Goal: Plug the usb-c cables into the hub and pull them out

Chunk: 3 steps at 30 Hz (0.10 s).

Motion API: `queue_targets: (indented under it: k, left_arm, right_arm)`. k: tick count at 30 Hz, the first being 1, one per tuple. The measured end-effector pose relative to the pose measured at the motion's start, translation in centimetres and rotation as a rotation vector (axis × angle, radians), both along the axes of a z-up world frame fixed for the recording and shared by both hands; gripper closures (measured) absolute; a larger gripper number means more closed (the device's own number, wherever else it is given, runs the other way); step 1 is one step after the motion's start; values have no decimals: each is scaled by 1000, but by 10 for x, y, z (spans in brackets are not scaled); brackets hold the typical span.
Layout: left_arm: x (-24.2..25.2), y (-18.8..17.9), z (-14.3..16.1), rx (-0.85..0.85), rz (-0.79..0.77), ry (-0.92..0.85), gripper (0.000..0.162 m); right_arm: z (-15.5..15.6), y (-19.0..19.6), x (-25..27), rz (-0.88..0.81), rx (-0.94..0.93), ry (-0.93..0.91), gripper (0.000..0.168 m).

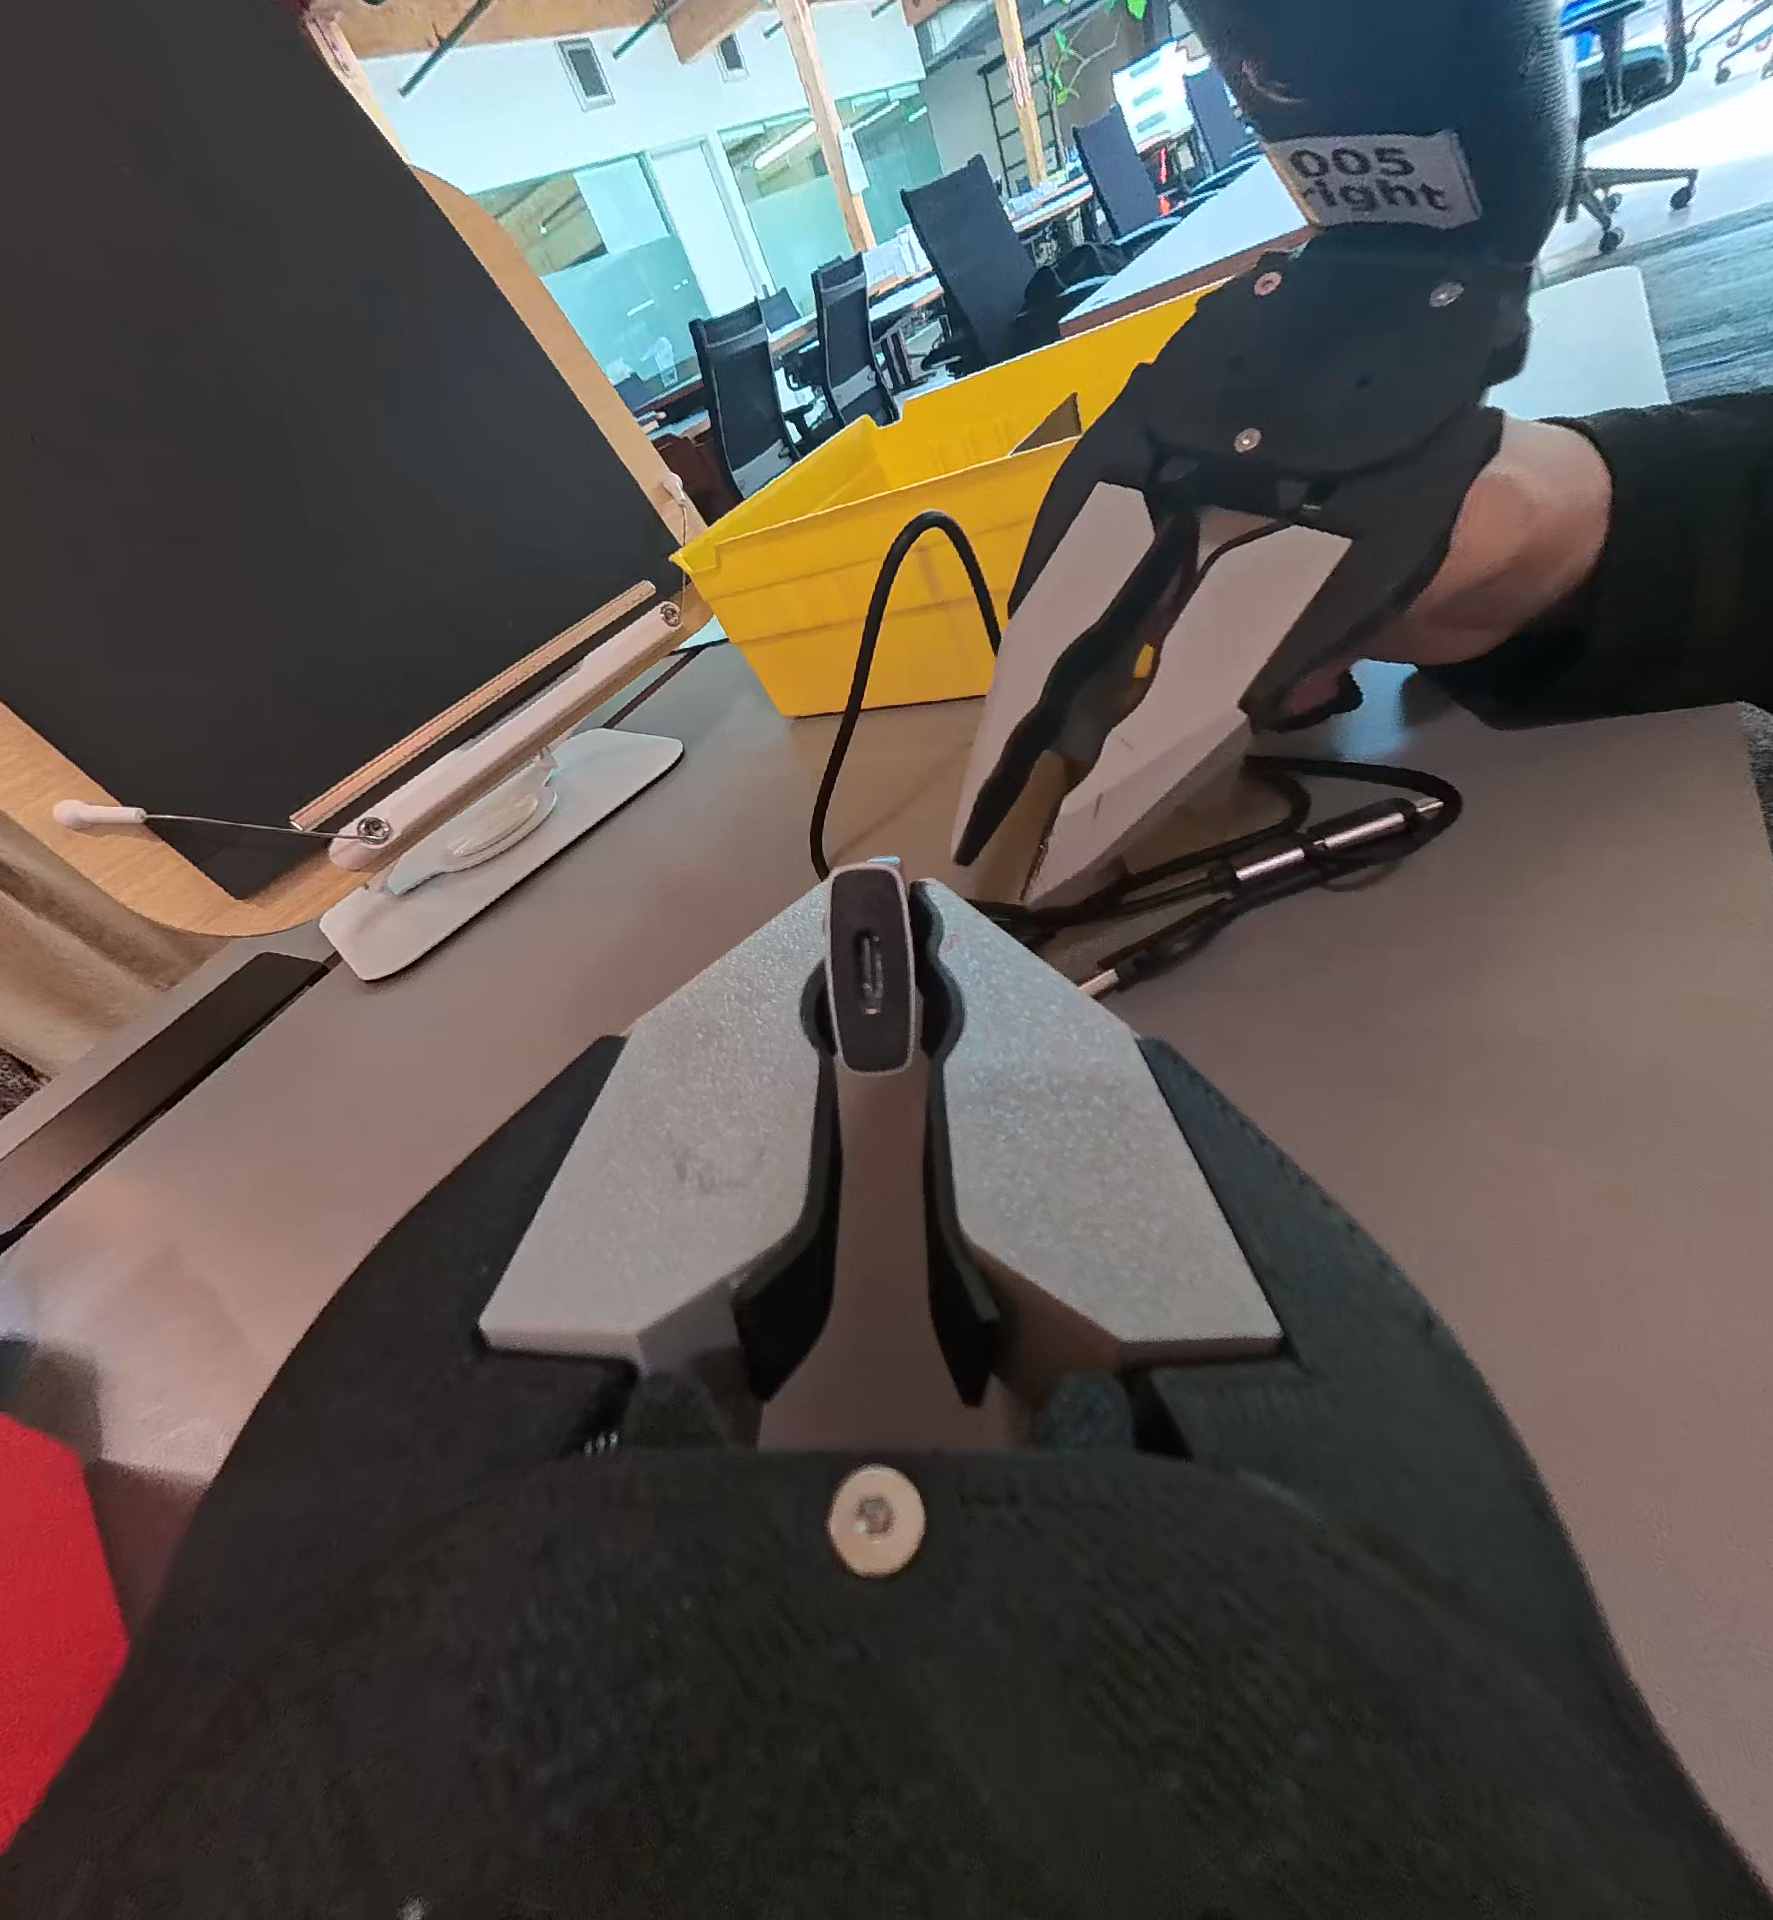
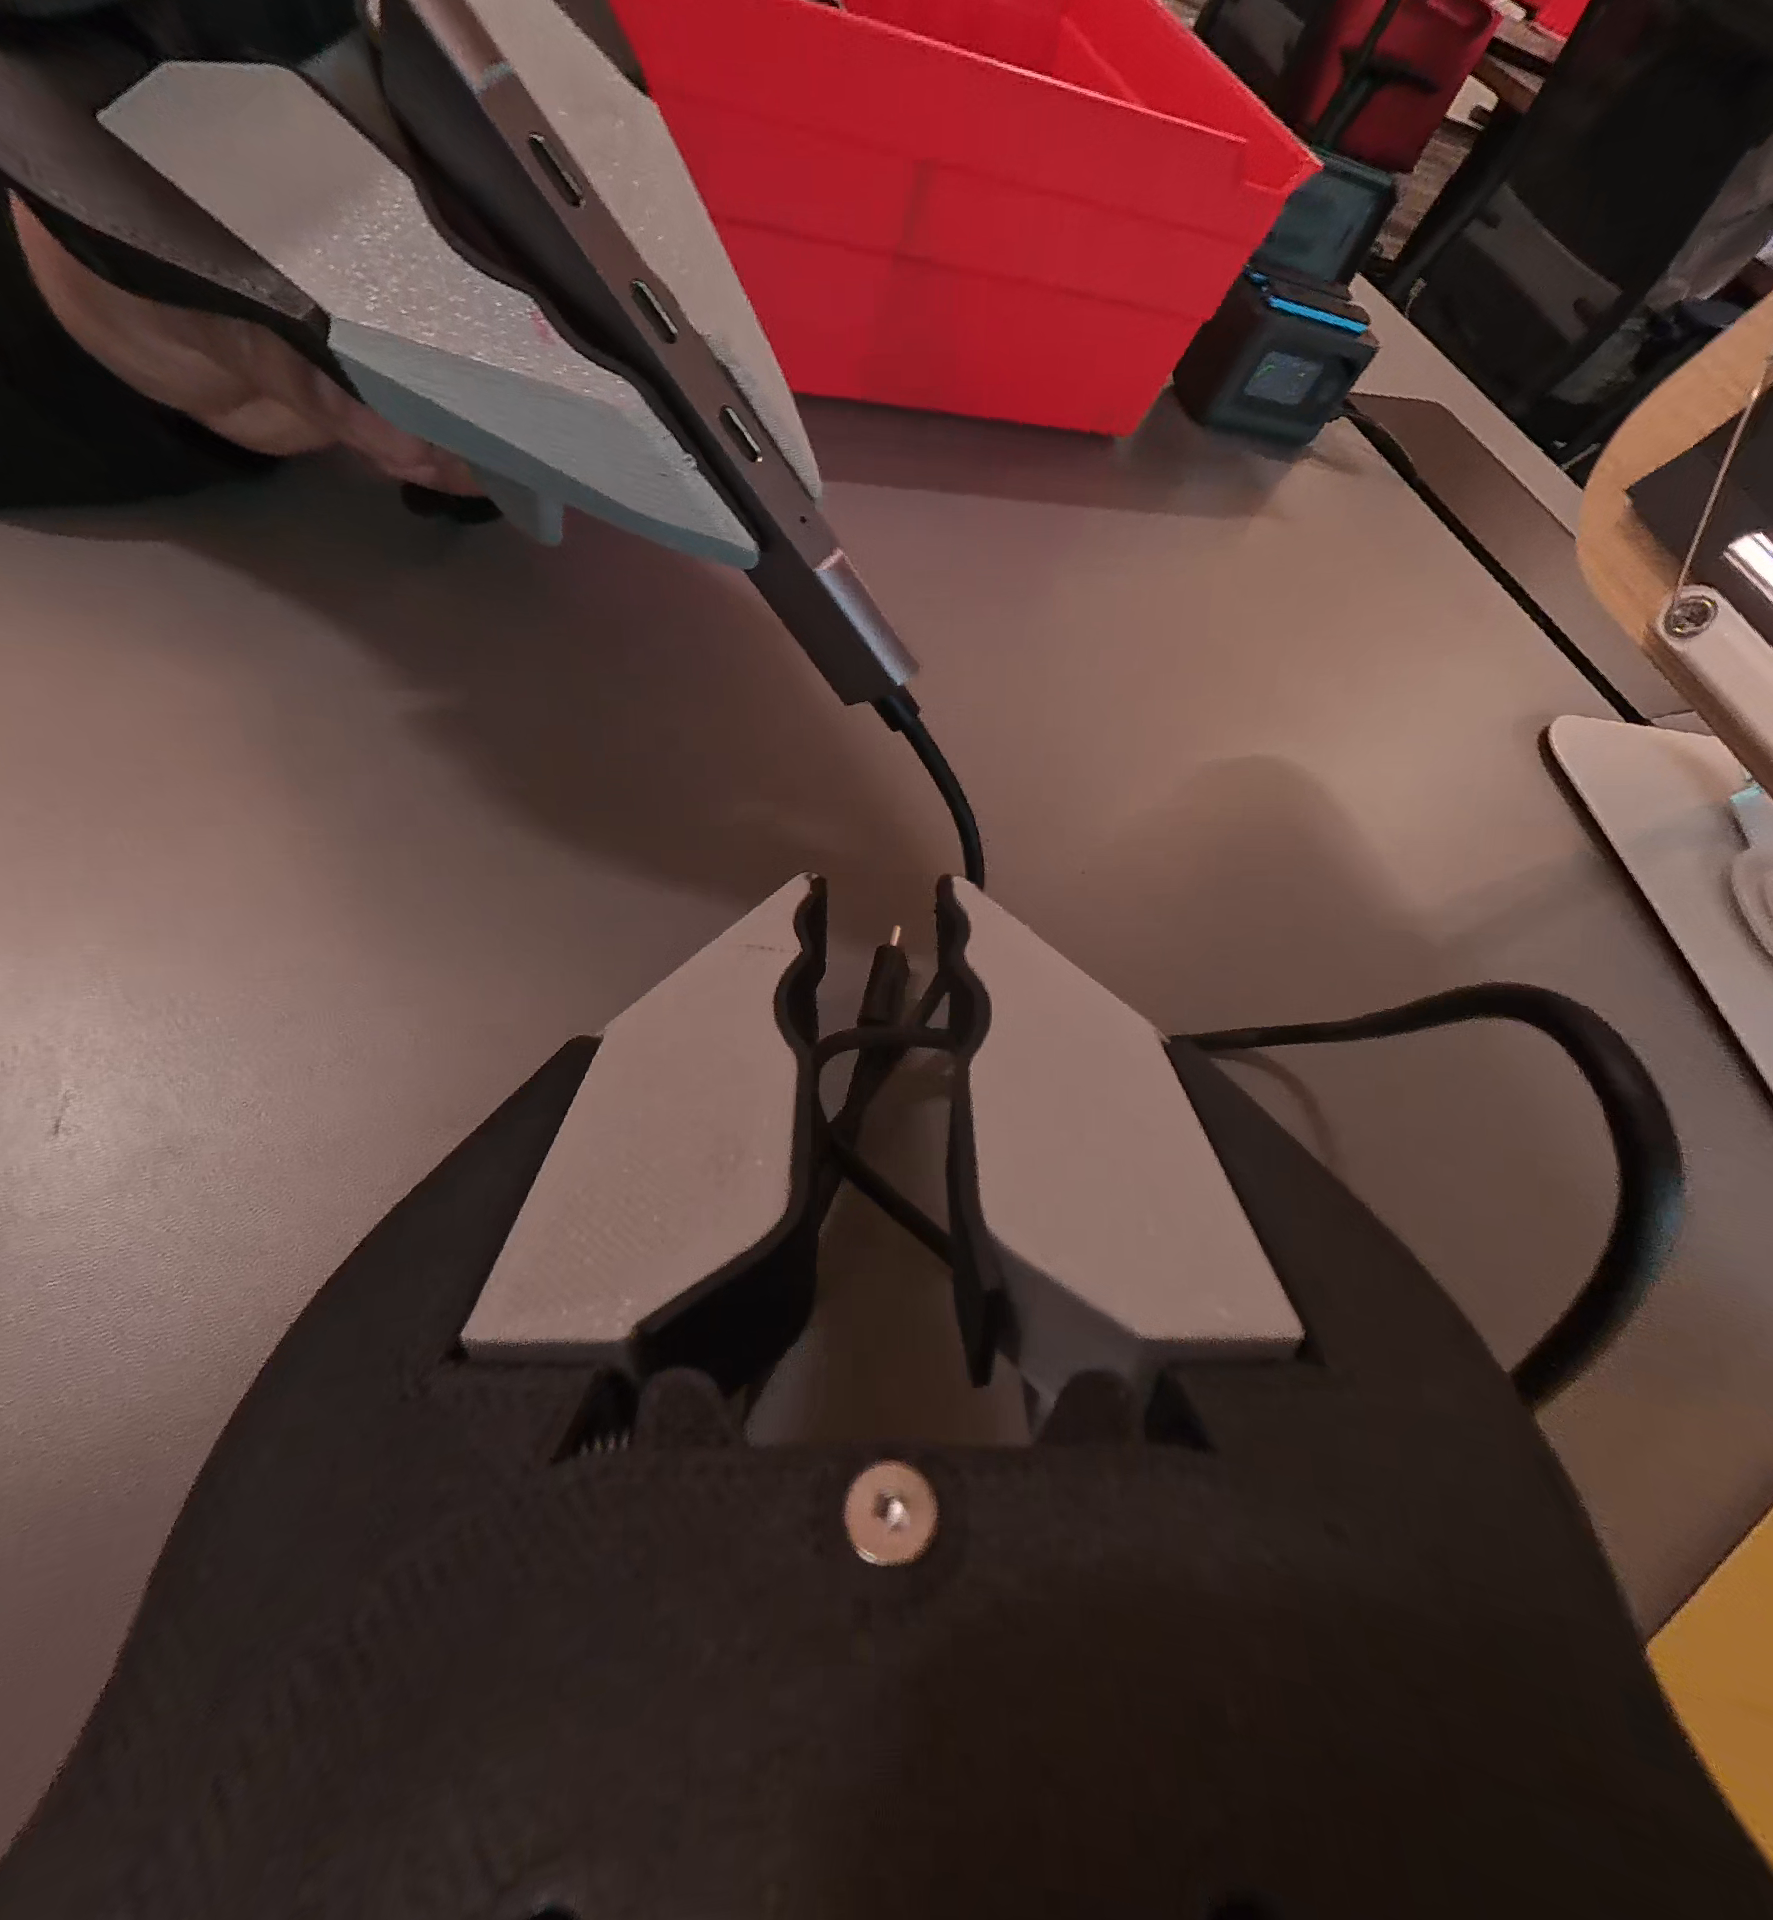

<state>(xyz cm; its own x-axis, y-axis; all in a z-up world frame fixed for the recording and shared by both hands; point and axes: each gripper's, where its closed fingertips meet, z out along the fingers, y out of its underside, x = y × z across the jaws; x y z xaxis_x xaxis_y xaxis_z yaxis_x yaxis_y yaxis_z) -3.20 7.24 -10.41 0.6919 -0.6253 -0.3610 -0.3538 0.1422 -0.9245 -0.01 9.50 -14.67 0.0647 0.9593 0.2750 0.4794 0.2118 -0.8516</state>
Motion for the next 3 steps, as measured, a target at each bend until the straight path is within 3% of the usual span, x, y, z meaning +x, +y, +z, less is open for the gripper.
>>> queue_targets:
  k: [3]
  left_arm:
    - [0,0,0,-4,1,-2,155]
  right_arm:
    - [4,1,1,0,-37,26,151]
